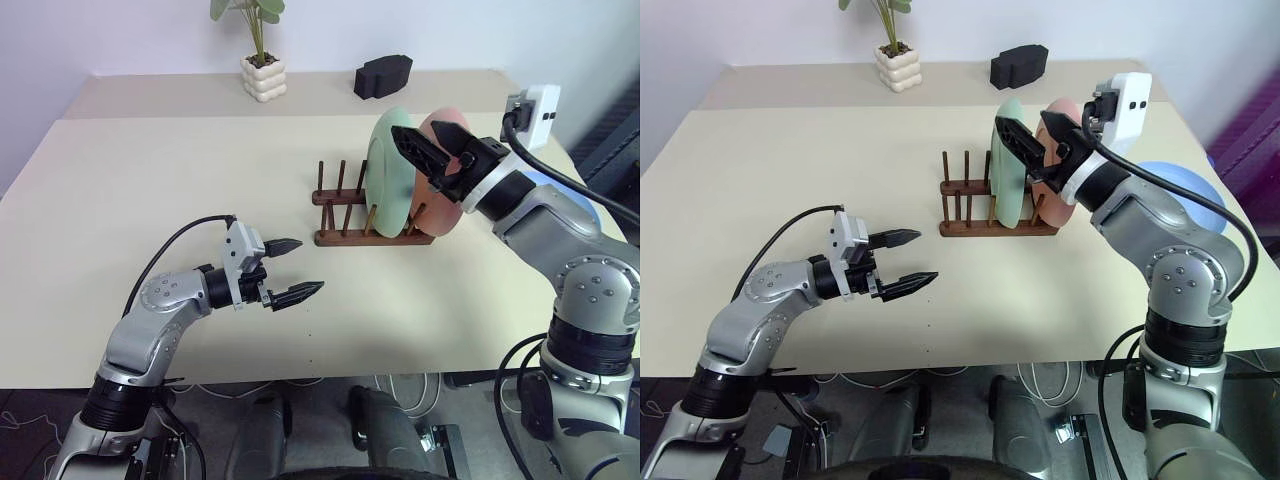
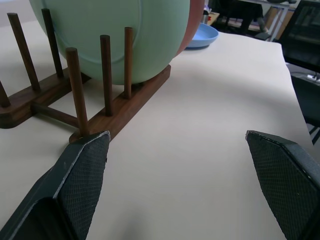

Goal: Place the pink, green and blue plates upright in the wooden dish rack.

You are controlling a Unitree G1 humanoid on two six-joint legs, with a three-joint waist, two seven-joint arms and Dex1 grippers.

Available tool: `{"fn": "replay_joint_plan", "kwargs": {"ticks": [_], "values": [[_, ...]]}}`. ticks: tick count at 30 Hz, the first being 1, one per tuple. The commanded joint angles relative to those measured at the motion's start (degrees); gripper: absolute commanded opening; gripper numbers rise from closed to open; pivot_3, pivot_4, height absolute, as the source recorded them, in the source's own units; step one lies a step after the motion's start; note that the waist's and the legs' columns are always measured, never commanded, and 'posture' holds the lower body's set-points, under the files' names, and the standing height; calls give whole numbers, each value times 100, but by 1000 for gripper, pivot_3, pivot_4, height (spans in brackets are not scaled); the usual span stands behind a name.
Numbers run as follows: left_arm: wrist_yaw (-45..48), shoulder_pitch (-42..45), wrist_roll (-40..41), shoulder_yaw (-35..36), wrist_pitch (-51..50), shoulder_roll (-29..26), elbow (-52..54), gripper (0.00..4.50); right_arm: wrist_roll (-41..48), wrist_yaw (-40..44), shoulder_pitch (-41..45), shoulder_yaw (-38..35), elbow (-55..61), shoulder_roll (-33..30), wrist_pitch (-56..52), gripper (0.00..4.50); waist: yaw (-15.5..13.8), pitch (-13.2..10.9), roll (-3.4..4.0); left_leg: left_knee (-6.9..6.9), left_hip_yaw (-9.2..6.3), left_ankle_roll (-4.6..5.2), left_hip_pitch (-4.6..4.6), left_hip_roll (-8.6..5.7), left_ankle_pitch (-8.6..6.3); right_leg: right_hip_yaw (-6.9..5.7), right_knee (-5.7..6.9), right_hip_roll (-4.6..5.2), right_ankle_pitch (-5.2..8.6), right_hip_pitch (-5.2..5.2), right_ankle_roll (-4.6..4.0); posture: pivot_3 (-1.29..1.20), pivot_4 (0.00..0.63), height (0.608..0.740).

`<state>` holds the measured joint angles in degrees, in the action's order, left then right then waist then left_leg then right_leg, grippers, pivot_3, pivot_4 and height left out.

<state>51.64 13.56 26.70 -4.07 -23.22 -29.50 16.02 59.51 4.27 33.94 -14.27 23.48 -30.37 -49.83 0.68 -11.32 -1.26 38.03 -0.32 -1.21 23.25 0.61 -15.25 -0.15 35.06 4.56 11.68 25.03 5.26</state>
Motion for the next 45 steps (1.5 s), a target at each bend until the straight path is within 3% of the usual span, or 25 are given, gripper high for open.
{"fn": "replay_joint_plan", "kwargs": {"ticks": [1, 4, 8, 12, 16, 22, 33, 42, 45], "values": [[-31, 35, 12, 10, 75, 24, 177, 4500, -123, 414, 224, -99, 479, -463, 99, 4471, -2, 0, 0, 2, 1, 0, 3, 0, 0, 0, 0, 1, 0, 3, 0, 0, 150, 740], [-48, 22, 21, 26, 54, 16, 211, 4500, -533, 1096, 107, -471, 589, -1339, 378, 4471, -7, -1, 1, 2, 1, 0, 8, -1, 0, 0, 0, 1, 0, 9, 0, 0, 150, 740], [-15, -1, 49, -5, 21, -19, 266, 4500, -1399, 2622, -1315, -1424, 367, -2752, 808, 4471, -143, 2, -2, 3, 1, 5, 14, -6, -3, -1, -13, 2, 2, 8, 3, 0, 150, 740], [25, 90, 52, -80, 11, 16, 209, 4500, -2139, 3615, -2931, -2040, 206, -3128, 1211, 4471, -133, 7, 5, 5, 9, 12, 10, -5, -7, 0, -34, 3, 0, -7, 3, 0, 150, 740], [103, 252, 39, -193, 28, 81, 87, 4500, -3211, 3719, -3876, -1866, -286, -3104, 1798, 4471, -115, 10, 10, 15, 16, 12, -2, -4, -7, 4, -33, 2, 1, -17, 5, 0, 150, 740], [181, 455, 6, -291, 41, 160, -55, 4500, -4526, 3176, -3448, -471, -1564, -2814, 2468, 4471, -74, 11, 14, 19, 16, 12, -7, -2, -7, 4, -30, -3, -1, -18, 2, 0, 150, 740], [8, 425, 64, -275, -94, 181, 164, 4500, -5790, 2608, -1078, 820, -5333, -2043, 3946, 4471, 7, 10, 18, 17, 15, 13, -4, -6, -6, 7, -28, -5, -9, -17, -7, 0, 150, 740], [-112, 261, 80, -224, -132, 143, 316, 4500, -6016, 2773, -645, 982, -6360, -1896, 4635, 126, 0, 10, 19, 18, 14, 13, -12, -6, -6, 9, -17, -5, -9, -22, -6, 0, 150, 740], [-111, 250, 88, -215, -132, 122, 321, 4500, -6079, 2697, -679, 936, -6261, -1894, 4746, 11, 1, 12, 16, 18, 12, 13, -20, -6, -6, 9, -14, -5, -9, -29, -6, 0, 150, 740]]}}
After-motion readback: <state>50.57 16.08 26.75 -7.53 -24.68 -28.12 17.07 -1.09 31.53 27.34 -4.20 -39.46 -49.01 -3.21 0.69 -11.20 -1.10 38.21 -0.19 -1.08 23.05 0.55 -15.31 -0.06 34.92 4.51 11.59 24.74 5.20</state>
